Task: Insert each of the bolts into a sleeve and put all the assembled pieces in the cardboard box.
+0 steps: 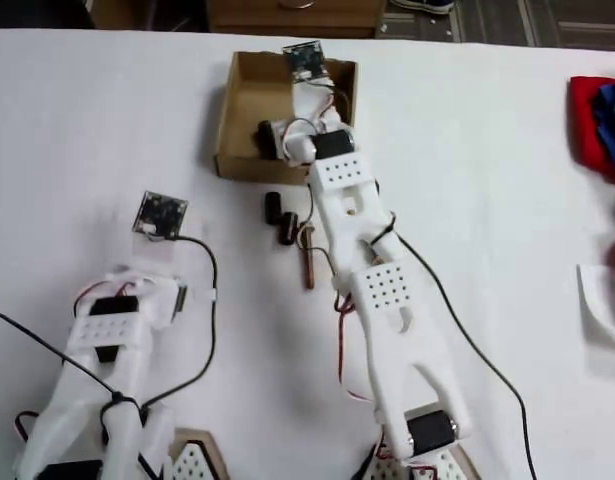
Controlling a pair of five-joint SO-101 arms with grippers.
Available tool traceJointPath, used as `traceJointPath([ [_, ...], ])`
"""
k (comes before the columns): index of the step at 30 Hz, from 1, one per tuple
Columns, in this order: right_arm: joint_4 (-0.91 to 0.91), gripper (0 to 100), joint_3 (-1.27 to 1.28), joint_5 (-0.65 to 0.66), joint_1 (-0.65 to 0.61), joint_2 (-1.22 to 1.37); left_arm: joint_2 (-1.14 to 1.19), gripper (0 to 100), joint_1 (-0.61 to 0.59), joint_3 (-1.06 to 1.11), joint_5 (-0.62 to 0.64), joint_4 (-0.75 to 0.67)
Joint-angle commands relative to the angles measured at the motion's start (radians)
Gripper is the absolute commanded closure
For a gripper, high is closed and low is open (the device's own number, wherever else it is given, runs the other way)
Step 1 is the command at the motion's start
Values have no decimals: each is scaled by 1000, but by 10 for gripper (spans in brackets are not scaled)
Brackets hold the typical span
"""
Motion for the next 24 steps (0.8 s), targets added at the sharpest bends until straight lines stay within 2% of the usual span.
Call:
traceJointPath([
  [1,5,915,-9,2,-7,-68,-12,871,-5,-2,6,-17],
  [6,5,915,2,2,-61,-131,-12,871,-5,-2,6,-17],
  [13,2,915,3,2,-127,-87,-12,871,-5,-2,6,-17],
  [24,-39,915,2,9,-88,-19,-12,871,-5,-2,6,-15],
])
